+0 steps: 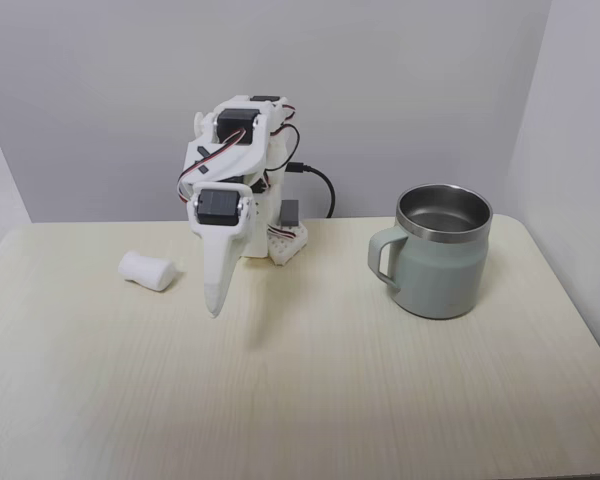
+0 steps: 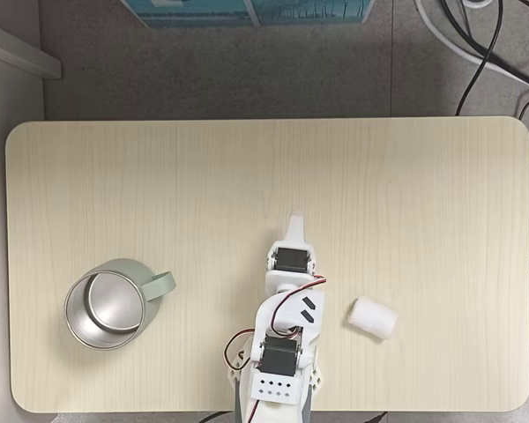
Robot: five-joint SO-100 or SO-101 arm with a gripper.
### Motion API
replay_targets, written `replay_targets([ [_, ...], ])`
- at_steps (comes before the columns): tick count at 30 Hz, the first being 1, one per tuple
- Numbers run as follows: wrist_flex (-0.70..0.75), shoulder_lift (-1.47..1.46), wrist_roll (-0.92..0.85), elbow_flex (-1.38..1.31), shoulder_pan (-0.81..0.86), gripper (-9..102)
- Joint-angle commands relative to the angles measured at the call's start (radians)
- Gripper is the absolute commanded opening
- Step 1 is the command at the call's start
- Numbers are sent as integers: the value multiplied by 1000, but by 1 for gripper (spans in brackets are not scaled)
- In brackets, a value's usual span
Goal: Grasp a dressing and put it in the cup.
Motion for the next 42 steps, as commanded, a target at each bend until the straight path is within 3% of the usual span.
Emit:
replay_targets([
  [1, -9, -8, 3, 3, -40, 0],
  [19, -12, -8, -14, 63, 3, 0],
  [28, 215, 15, -23, 477, 40, 0],
  [37, 474, 354, -143, 931, 123, 1],
  [42, 618, 532, -218, 1112, 264, 5],
])
